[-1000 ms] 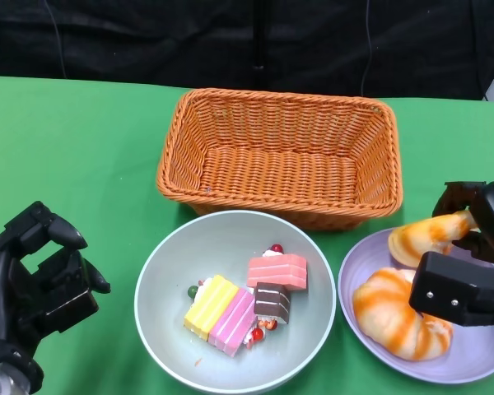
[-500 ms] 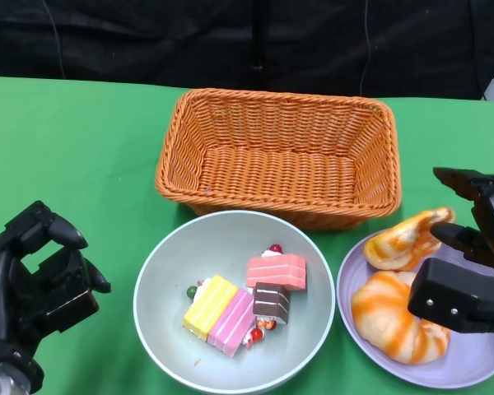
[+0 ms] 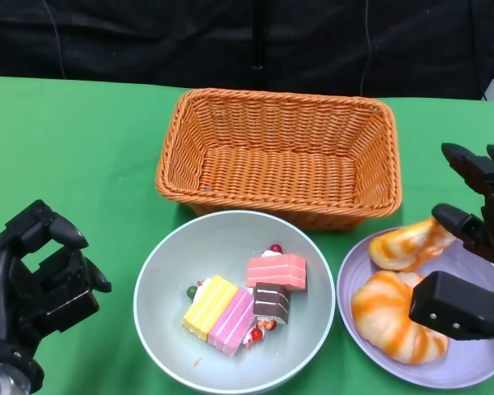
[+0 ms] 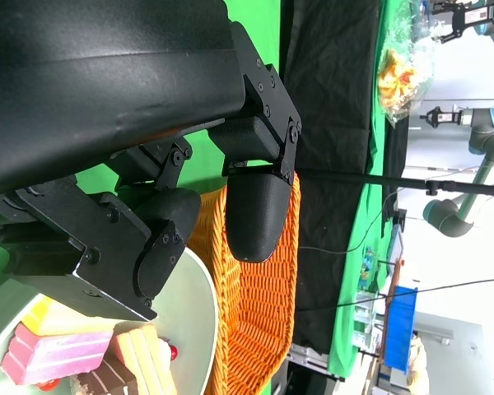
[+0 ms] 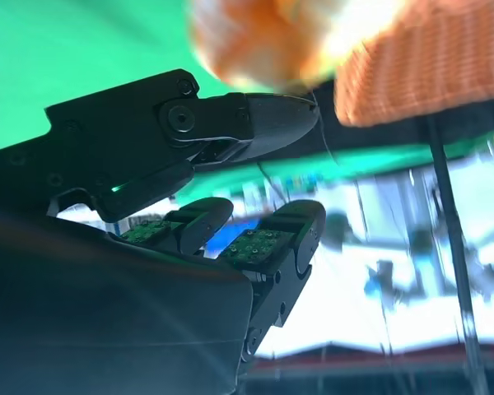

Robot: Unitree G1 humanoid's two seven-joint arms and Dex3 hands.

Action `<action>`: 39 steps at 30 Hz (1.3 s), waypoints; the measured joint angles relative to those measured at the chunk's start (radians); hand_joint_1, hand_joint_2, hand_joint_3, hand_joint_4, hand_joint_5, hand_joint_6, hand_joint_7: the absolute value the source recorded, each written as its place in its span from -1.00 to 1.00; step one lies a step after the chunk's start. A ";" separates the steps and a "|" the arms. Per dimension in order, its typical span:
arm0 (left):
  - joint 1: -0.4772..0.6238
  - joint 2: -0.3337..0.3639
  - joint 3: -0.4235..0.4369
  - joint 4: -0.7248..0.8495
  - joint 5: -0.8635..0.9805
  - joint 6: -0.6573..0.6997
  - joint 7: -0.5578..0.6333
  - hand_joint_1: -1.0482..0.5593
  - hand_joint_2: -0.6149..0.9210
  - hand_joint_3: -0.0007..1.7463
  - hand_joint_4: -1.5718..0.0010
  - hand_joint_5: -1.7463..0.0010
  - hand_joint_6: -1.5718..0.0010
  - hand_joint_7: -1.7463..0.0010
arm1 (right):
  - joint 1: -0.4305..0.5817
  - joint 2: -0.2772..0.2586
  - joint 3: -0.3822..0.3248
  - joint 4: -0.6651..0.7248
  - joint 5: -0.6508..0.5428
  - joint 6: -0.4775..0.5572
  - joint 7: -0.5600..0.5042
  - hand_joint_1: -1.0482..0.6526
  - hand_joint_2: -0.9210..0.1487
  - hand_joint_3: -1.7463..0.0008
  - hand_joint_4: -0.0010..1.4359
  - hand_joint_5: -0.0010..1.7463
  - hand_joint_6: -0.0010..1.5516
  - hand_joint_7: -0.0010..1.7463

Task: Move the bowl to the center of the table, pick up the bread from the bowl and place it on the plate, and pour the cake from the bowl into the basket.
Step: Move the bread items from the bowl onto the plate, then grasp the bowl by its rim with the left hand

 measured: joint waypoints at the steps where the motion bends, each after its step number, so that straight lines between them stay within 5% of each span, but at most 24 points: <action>1: 0.000 0.000 0.000 0.001 0.000 -0.003 -0.001 0.46 0.53 0.58 -0.10 -1.00 0.07 -0.95 | 0.000 0.004 -0.002 0.005 0.000 -0.018 -0.037 -0.39 -1.00 0.60 0.14 -0.84 0.06 -0.88; 8: 0.000 0.000 0.000 0.010 0.002 -0.014 -0.002 0.45 0.52 0.58 -0.10 -1.00 0.08 -0.96 | -0.001 0.040 -0.036 0.007 0.039 -0.148 -0.175 -0.31 -1.00 0.57 0.39 -0.75 0.29 -0.81; 10: 0.000 0.000 0.000 0.010 0.003 -0.014 -0.002 0.44 0.52 0.57 -0.09 -1.00 0.08 -0.95 | 0.006 0.060 -0.054 -0.015 0.094 -0.207 -0.169 -0.20 -0.70 0.32 0.42 -0.66 0.38 -0.88; 12: -0.001 0.000 0.000 0.010 0.003 -0.015 -0.002 0.45 0.53 0.57 -0.10 -1.00 0.08 -0.95 | 0.026 0.092 -0.084 -0.065 0.211 -0.258 -0.099 -0.01 -0.44 -0.03 0.41 0.03 0.59 -0.85; 13: -0.001 0.000 -0.001 0.010 0.004 -0.015 -0.002 0.45 0.53 0.57 -0.10 -1.00 0.08 -0.95 | 0.045 0.112 -0.099 -0.104 0.274 -0.264 -0.042 0.04 -0.36 -0.15 0.44 0.22 0.67 -0.81; 14: -0.002 0.000 0.000 0.010 0.003 -0.016 -0.002 0.46 0.53 0.57 -0.10 -1.00 0.08 -0.95 | 0.069 0.132 -0.111 -0.154 0.346 -0.259 0.030 0.08 -0.27 -0.27 0.49 0.32 0.69 -0.67; 17: -0.002 0.000 0.001 0.011 0.003 -0.018 -0.002 0.46 0.54 0.58 -0.10 -1.00 0.08 -0.95 | 0.147 0.188 -0.125 -0.302 0.498 -0.181 0.217 0.18 -0.12 -0.53 0.44 0.82 0.31 0.40; 18: -0.002 0.001 0.001 0.013 0.003 -0.020 -0.006 0.46 0.54 0.58 -0.10 -1.00 0.09 -0.95 | 0.175 0.211 -0.131 -0.356 0.562 -0.137 0.278 0.18 -0.14 -0.54 0.40 0.91 0.23 0.53; 21: -0.003 0.003 0.002 0.025 0.003 -0.038 -0.018 0.45 0.53 0.57 -0.10 -1.00 0.09 -0.96 | 0.255 0.271 -0.148 -0.512 0.754 0.015 0.452 0.17 -0.20 -0.53 0.35 0.99 0.02 0.81; 28: 0.003 0.007 0.000 0.016 0.003 -0.037 -0.020 0.45 0.52 0.56 -0.10 -1.00 0.09 -0.96 | 0.370 0.312 -0.191 -0.780 1.098 0.314 0.722 0.20 -0.20 -0.52 0.28 1.00 -0.07 0.93; 34: 0.007 0.013 -0.001 0.002 0.003 -0.038 -0.032 0.45 0.52 0.56 -0.10 -1.00 0.09 -0.95 | 0.418 0.327 -0.222 -0.901 1.242 0.491 0.783 0.21 -0.20 -0.52 0.28 1.00 -0.08 0.97; 39: 0.038 0.071 -0.029 -0.004 0.056 -0.130 -0.108 0.46 0.40 0.61 -0.03 -1.00 0.01 -0.75 | 0.539 0.334 -0.235 -1.032 1.365 0.590 0.828 0.13 -0.26 -0.47 0.17 1.00 -0.20 1.00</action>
